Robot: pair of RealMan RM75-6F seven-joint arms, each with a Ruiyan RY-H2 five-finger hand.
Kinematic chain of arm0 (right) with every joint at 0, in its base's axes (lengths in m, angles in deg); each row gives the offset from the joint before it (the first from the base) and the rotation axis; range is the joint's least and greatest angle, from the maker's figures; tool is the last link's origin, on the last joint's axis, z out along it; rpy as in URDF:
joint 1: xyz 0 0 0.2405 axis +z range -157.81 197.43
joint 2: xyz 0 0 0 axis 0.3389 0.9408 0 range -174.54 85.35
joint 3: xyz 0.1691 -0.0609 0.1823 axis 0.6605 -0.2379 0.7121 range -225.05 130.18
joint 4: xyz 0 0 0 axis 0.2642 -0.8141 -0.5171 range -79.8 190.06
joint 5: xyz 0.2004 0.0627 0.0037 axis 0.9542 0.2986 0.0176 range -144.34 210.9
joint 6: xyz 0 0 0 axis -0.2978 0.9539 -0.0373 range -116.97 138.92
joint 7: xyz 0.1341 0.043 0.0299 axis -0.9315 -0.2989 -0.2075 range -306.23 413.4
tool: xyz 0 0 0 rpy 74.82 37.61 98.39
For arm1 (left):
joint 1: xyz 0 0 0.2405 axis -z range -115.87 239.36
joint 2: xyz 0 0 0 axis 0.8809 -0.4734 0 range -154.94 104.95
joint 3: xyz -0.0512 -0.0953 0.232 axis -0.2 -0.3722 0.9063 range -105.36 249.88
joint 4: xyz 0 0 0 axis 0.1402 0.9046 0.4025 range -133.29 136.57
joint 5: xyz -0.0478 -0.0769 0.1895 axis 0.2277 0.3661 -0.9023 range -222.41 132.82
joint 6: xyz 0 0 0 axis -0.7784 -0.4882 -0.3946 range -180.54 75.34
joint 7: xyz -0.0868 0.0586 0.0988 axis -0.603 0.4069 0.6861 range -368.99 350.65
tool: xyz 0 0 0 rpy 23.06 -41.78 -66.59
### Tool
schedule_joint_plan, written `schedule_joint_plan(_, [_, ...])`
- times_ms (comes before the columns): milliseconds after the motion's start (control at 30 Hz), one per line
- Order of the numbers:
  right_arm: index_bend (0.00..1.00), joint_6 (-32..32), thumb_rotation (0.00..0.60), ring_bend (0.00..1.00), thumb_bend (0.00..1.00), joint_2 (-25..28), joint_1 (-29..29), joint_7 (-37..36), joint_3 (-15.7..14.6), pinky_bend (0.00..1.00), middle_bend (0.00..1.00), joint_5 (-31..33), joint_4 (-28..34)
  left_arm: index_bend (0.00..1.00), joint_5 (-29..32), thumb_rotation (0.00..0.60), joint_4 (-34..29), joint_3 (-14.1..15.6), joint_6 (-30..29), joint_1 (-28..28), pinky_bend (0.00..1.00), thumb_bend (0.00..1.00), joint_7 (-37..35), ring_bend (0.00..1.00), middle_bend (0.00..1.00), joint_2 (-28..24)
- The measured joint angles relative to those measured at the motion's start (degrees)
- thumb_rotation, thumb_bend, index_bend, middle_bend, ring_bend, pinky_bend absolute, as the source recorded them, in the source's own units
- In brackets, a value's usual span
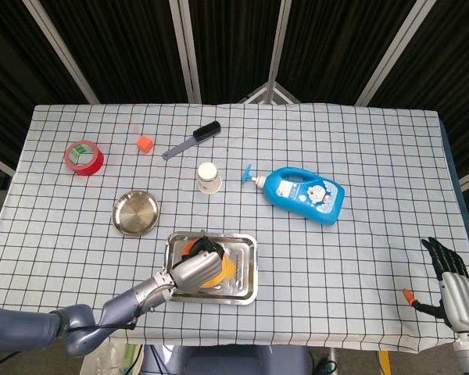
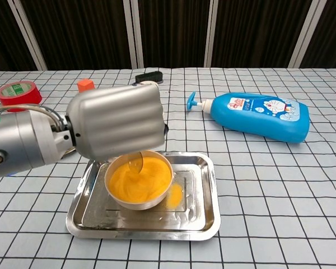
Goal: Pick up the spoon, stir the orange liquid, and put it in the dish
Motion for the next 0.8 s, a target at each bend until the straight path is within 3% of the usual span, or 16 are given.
schedule_joint_plan(433, [0.00, -0.4, 0.600, 0.00, 0.31, 0.0, 0.0, 0.3, 0.0, 0.00, 0.00, 0.5, 0.3, 0.84, -5.2, 0.600, 2.2, -0.5, -0.5, -0.9, 1.00, 0.72, -3.0, 1.00, 1.00, 0.2])
schedule_joint_plan(567, [0.00, -0.3, 0.600, 0.00, 0.31, 0.1, 0.0, 0.3, 0.0, 0.00, 0.00, 0.6, 0.3, 0.84, -3.5, 0.600, 2.2, -1.7, -1.6, -2.4, 1.00, 0.72, -5.1, 1.00, 1.00, 0.5])
schedule_joint_plan(800, [0.00, -0.5, 0.600, 0.00, 0.31, 0.1, 0.0, 0.3, 0.0, 0.00, 0.00, 0.7, 0.3, 0.84, 4.9, 0.600, 2.3, -5.3, -5.6, -6.8, 1.00, 0.72, -11.0, 1.00, 1.00, 2.5])
